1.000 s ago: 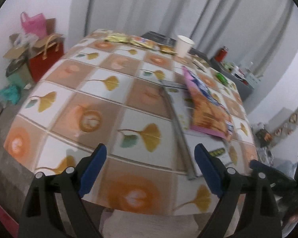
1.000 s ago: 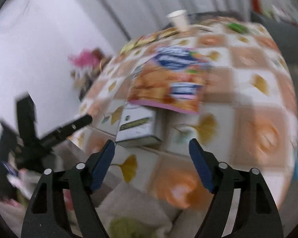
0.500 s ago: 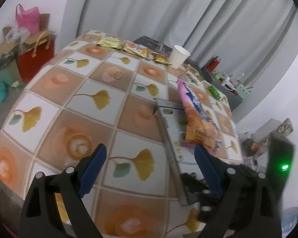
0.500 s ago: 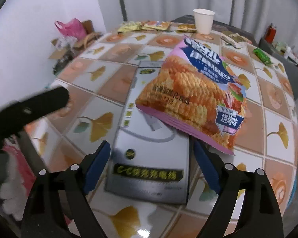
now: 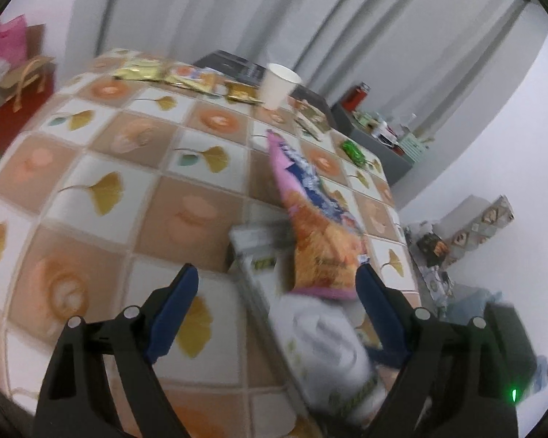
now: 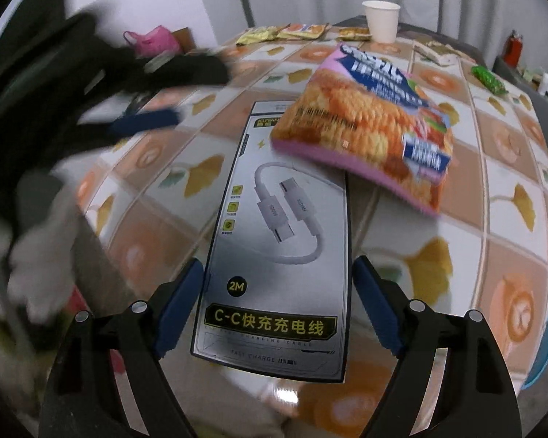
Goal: Collect trash
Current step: 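Grasp the pink snack bag with the left gripper while the right gripper grasps the white cable box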
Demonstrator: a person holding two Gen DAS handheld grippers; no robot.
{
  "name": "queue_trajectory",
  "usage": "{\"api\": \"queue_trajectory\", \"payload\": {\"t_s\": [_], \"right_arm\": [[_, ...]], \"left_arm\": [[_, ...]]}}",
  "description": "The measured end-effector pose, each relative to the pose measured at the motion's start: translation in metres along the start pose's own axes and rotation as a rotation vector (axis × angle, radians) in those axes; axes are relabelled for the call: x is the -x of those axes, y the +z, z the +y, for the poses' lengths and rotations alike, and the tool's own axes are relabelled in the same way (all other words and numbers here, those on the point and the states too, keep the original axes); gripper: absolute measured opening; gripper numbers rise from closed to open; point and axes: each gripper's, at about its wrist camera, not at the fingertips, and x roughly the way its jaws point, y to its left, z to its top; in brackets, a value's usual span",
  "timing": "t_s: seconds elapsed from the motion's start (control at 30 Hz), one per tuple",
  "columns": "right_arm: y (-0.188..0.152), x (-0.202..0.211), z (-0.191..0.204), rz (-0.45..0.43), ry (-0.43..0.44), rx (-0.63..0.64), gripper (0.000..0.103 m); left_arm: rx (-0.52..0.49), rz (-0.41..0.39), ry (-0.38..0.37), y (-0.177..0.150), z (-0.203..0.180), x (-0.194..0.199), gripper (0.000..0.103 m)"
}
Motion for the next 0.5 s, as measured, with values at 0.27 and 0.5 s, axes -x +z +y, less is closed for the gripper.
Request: {"api": "queue_trajectory", "payload": {"t_s": [0.27,0.5], "right_arm": [[-0.029,0.020,-0.003,0.030,-0.005,0.028,0.078],[-0.042,0.029,-0.013,0.032,-0.006,0.001,0.078]], "left_arm": [[0.057,0.172,-0.066,0.036,-0.013,-0.077,0.072],[0.098,0.278,-0.066,0.043,-0.017,-0.125,0.037]]}}
